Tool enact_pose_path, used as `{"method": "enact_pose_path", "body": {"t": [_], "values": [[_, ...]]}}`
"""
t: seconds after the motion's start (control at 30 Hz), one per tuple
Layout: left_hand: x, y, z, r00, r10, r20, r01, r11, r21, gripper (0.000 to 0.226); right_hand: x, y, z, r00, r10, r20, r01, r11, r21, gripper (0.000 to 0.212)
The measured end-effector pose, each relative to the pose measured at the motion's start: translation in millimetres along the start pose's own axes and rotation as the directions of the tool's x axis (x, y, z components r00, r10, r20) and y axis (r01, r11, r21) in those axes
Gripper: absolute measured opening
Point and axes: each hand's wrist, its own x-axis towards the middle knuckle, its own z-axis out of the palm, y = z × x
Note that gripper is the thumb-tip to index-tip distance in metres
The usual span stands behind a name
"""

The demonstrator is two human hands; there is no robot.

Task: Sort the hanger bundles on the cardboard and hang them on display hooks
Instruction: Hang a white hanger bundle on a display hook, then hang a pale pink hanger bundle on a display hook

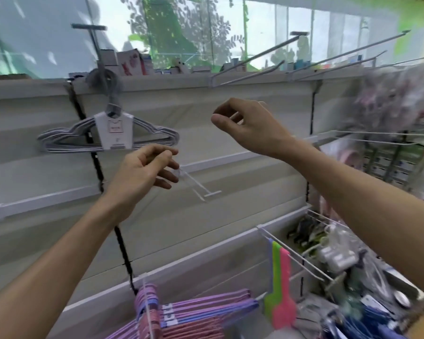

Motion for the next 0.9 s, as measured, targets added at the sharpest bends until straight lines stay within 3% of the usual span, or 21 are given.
{"method": "enact_pose_path", "body": {"t": [0.2,0.5,0.9], "values": [[-23.0,36.1,87.2,0.976,0.131,0.175,-0.134,0.991,0.007,0.018,-59.6,30.2,-71.0,0.997,0.073,-0.019,-0.074,0.995,-0.063,0.031],[-54.7,75.4,260.1,0.897,0.187,0.400,-0.157,0.982,-0.108,0.017,-176.0,88.1,-214.4,0.967,0.248,-0.062,-0.255,0.950,-0.178,0.028],[-98.2,116.0,468.9,0.718,0.297,0.630,-0.166,0.951,-0.260,0.015,-324.5,168.9,-377.3,0.826,0.516,-0.226,-0.562,0.783,-0.265,0.027]]}}
